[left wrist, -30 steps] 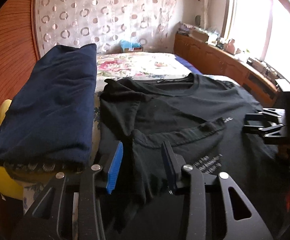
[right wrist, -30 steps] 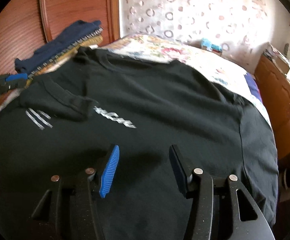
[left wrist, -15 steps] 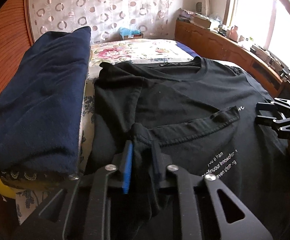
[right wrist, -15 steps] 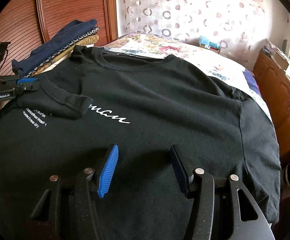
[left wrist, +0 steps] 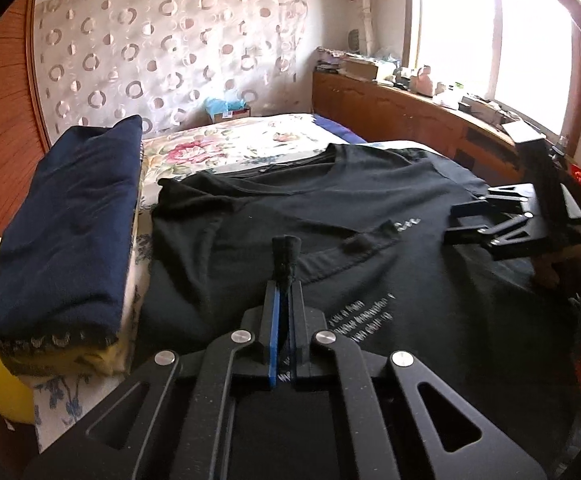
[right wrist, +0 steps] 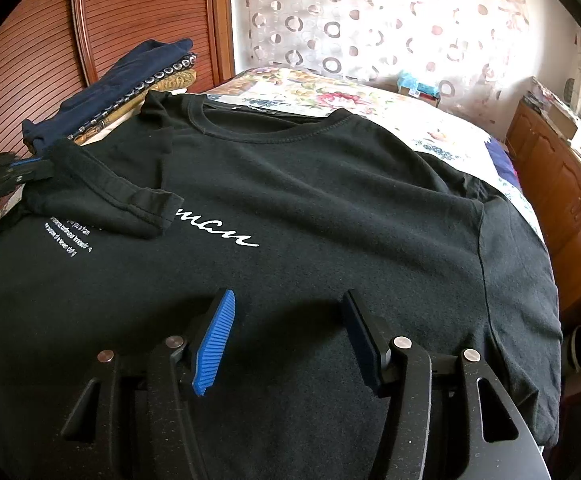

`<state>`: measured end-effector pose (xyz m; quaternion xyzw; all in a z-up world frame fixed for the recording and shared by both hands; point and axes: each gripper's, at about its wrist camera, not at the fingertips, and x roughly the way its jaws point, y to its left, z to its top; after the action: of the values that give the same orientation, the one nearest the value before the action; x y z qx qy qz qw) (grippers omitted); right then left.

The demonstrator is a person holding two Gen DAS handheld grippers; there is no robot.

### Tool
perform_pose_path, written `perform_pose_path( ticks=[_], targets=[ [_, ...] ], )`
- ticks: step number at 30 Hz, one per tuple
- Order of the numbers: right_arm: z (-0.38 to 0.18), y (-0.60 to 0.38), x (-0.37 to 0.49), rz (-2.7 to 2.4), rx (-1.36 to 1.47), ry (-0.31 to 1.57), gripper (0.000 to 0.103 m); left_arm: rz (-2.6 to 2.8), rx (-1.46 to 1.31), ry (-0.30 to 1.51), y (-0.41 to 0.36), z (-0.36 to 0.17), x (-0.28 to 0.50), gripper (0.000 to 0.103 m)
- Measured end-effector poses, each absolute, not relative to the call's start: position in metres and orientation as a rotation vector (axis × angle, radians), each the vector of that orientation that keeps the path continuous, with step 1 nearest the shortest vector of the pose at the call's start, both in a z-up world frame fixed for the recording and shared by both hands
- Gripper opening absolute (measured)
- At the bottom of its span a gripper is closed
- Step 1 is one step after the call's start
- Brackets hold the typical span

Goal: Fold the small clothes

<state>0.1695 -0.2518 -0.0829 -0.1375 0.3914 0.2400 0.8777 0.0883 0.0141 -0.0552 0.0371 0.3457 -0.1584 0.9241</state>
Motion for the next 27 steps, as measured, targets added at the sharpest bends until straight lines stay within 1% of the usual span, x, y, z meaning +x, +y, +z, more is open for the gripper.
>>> perform_pose_path(
  ticks=[14, 20, 22, 23, 25, 27],
  targets=[
    [-0.082, -0.254, 0.169, 0.502, -0.286, 0.818, 0.059, -0.361, 0.110, 0.757, 0.004, -0.066, 0.030, 0.004],
    [-0.082, -0.254, 0.169, 0.502, -0.287, 0.818, 0.059, -0.380, 0.071, 0.695, 0.012, -0.047, 0.014, 0.016],
    [-0.082, -0.254, 0.169, 0.502, -0.287, 0.818, 0.059, -0.378, 0.066, 0.678, 0.013, -0.041, 0.010, 0.026],
    [-0.082, -0.254, 0.169, 0.502, -0.287, 0.818, 0.059, -0.377, 0.063, 0.672, 0.014, -0.040, 0.009, 0.028],
    [-0.082, -0.254, 0.169, 0.503, -0.287, 0.818, 0.060, -0.361, 0.064, 0.664, 0.017, -0.038, 0.011, 0.042],
    [-0.082, -0.254, 0.169, 0.503, -0.287, 0.818, 0.060, -0.348, 0.068, 0.671, 0.019, -0.039, 0.020, 0.043]
  ],
)
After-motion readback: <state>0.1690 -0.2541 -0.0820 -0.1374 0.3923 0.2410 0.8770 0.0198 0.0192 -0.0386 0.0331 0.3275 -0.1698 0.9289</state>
